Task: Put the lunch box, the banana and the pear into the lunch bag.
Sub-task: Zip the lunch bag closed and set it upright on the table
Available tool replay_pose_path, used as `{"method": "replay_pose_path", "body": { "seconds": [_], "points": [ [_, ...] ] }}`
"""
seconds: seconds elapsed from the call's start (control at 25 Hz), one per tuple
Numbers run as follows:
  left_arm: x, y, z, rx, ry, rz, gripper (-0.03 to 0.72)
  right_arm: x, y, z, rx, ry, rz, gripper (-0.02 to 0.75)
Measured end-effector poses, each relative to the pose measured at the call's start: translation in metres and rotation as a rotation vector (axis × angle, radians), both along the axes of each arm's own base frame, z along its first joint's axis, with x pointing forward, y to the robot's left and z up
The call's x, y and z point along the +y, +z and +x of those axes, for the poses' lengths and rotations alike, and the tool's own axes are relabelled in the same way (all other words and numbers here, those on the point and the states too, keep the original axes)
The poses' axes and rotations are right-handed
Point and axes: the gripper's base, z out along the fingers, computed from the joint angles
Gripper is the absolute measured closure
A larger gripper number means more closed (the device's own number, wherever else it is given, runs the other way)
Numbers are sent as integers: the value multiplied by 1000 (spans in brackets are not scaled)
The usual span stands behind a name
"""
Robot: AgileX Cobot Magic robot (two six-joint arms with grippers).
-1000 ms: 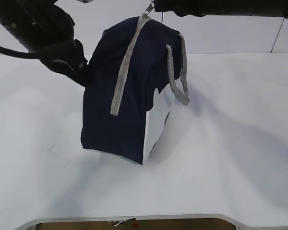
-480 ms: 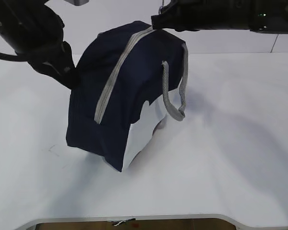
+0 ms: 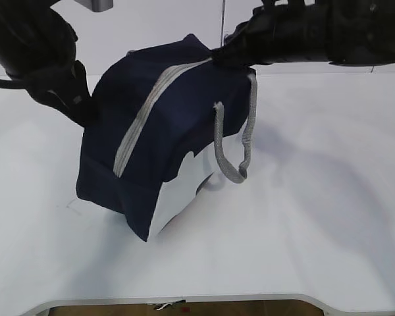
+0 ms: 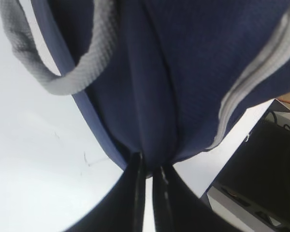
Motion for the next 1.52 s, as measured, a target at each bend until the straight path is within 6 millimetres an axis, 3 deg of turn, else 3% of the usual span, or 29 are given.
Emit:
{"method": "replay_pose_path", "body": {
  "seconds": [0.2, 0.68, 0.8, 0.96, 1.12, 1.4, 1.52],
  "points": [
    [1, 0, -1, 9, -2, 8, 683, -5, -19, 9, 50, -35, 13, 721],
    [2, 0, -2, 21, 9, 15, 678, 7, -6, 9, 31, 79, 95, 721],
    [2, 0, -2, 29, 34, 9, 621, 8, -6, 8, 29, 92, 91, 721],
    [3, 2, -3, 39, 55, 4, 469, 8, -6, 8, 28, 102, 91, 721],
    [2, 17, -2, 22, 54, -8, 405, 11, -6, 7, 29, 127, 99, 721],
    [-2, 60, 0, -82, 49, -99, 394, 11, -6, 7, 29, 137, 101, 721],
    [-5, 65, 3, -91, 49, -124, 394, 12, -5, 6, 31, 145, 106, 721]
  ]
}}
